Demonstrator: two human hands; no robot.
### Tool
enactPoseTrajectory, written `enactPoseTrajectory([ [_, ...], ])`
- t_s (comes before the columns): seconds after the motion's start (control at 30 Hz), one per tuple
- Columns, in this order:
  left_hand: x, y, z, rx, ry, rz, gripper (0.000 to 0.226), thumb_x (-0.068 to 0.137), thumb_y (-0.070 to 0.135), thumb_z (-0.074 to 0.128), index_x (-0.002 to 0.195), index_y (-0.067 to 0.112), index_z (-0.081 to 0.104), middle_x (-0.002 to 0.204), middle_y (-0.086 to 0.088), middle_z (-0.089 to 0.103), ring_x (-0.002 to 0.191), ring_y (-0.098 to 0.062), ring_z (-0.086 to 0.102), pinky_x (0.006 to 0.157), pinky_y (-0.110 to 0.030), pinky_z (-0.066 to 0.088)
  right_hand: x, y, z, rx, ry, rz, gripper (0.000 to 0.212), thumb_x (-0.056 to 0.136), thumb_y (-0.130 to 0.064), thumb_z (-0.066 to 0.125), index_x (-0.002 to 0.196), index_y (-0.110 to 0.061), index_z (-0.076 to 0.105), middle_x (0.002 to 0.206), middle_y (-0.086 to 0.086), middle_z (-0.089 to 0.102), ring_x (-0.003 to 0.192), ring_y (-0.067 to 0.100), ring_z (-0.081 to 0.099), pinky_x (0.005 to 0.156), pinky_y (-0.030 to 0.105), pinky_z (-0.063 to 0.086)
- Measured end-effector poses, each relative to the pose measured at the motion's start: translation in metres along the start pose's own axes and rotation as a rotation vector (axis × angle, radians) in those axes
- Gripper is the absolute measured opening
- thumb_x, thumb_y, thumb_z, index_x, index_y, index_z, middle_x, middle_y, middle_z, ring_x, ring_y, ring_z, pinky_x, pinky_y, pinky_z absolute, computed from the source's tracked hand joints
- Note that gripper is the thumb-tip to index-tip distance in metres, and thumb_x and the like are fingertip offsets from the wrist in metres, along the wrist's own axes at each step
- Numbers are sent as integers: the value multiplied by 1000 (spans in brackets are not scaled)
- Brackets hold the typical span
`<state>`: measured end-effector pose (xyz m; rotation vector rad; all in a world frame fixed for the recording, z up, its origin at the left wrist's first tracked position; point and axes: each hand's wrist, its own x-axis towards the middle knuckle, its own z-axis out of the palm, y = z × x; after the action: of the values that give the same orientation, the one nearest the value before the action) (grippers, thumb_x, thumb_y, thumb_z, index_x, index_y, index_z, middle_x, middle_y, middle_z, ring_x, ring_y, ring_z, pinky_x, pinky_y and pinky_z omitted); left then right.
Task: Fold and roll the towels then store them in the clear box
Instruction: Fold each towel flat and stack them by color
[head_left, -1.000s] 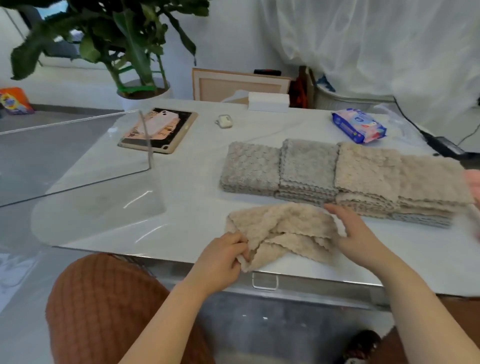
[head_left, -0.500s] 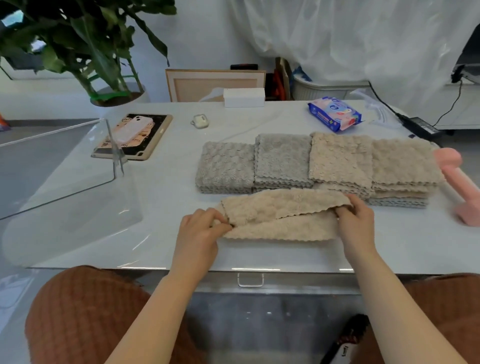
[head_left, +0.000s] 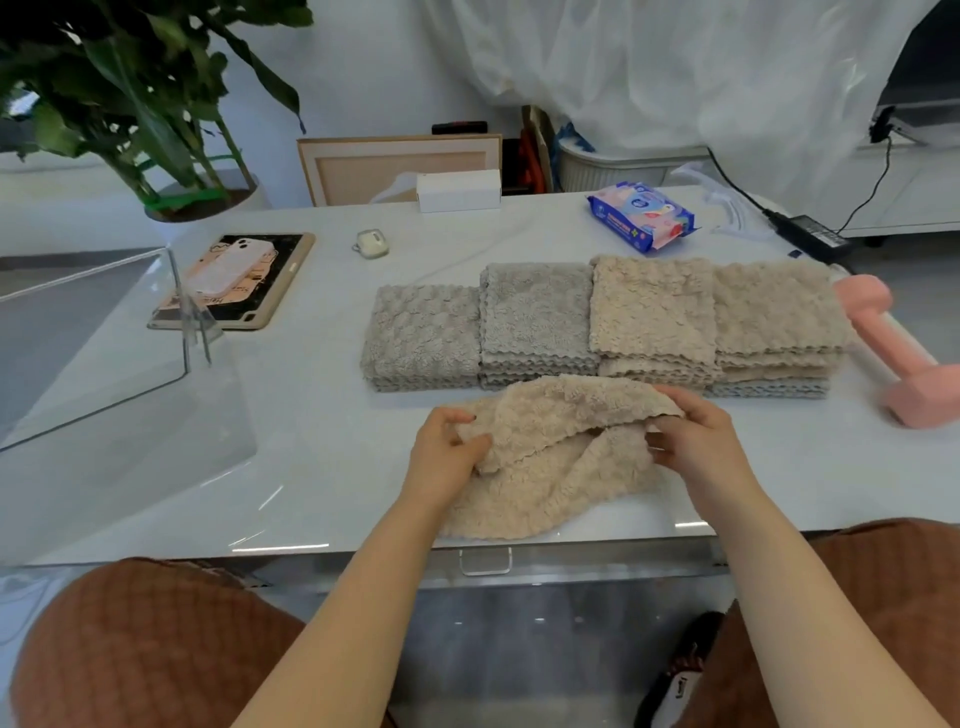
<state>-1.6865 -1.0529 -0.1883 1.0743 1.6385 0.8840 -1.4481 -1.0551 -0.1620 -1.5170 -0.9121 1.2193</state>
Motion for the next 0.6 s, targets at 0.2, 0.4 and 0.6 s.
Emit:
enactPoseTrajectory([
  [0.2,2,32,-15,-555,8,83,23,90,-5,55,101,12,66,96,-7,67,82,-15,65,74,-24,55,-1,-34,-23,15,-10,53,38,89,2,39,94,-20,69,67,10,65,44,16,58,46,22,48],
  [0.4,6,45,-52,-520,18,187,32,91,-7,51,115,11,63,115,-7,66,100,-16,65,86,-27,55,1,-44,-23,-444,-56,-139,24,97,-16,43,98,-26,65,84,3,56,66,18,47,66,30,38],
  [0.6,8,36,-62,-358,82,257,33,89,1,59,113,22,64,122,3,61,107,-11,62,77,-18,54,4,-32,-7,-107,-77,-98,35,96,1,40,110,-18,65,84,10,70,59,19,67,50,22,52],
])
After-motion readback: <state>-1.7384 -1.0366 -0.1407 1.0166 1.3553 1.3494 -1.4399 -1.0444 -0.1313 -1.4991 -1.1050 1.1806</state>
